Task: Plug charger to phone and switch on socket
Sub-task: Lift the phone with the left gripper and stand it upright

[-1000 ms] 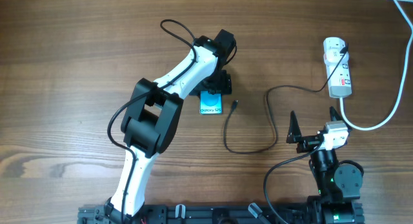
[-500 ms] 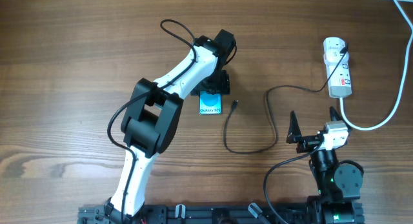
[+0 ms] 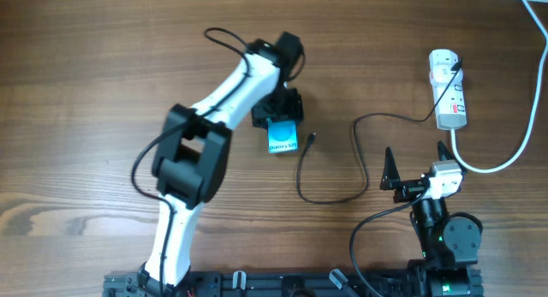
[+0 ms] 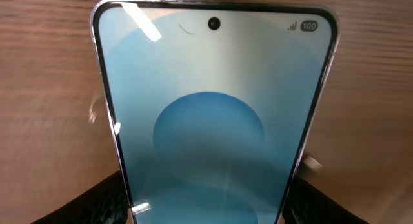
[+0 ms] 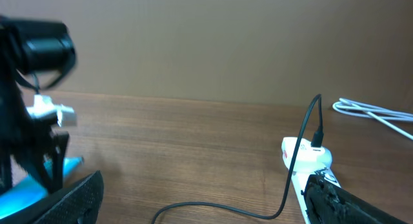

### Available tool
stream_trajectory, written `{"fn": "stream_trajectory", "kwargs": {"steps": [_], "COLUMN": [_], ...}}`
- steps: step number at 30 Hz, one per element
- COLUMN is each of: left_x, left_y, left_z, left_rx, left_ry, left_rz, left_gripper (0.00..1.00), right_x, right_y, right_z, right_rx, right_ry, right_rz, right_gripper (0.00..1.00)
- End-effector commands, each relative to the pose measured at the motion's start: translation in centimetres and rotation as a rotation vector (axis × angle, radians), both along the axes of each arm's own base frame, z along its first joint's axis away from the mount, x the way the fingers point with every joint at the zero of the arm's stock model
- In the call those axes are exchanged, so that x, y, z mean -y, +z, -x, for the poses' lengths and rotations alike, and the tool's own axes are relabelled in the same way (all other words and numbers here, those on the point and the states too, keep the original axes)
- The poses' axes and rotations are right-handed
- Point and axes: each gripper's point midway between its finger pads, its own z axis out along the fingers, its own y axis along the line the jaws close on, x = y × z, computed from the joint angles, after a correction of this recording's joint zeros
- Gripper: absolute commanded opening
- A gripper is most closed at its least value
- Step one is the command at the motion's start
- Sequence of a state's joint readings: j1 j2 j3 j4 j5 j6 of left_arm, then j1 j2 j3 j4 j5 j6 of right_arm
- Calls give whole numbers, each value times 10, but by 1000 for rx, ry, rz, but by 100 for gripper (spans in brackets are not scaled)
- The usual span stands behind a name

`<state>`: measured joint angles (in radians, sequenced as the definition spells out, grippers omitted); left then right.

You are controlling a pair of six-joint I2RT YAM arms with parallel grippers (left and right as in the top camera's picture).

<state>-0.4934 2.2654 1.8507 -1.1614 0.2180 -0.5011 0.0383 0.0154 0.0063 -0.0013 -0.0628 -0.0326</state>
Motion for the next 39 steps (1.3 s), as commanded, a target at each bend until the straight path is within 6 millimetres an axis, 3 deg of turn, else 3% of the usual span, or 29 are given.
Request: {"fn": "stream_trajectory", "kwargs": {"steps": [1,6,10,20,23,39], "left_x": [14,15,11,-1,-2,-15], "left_y": [75,123,157,238,247,247], "left_z": [-3,2,4,-6,-6,-14], "left_rx": [-16,-124,-228,-384,-404,-407], "left_ry": [66,128,188,246,250,300], "left_rz": [297,567,782,1254,1303,1303], "left_gripper": [72,72,65,66,67,66], "right_x": [1,1,1,1,1,1], "right_y": [2,2,2,2,2,2], "right_z": [0,0,0,0,0,0], "right_rx": [11,11,11,11,11,11], "right_ry": [-5,-5,-5,-5,-5,-5], "right_rz": [17,17,17,18,17,17], "right_gripper": [100,100,100,100,100,100]}}
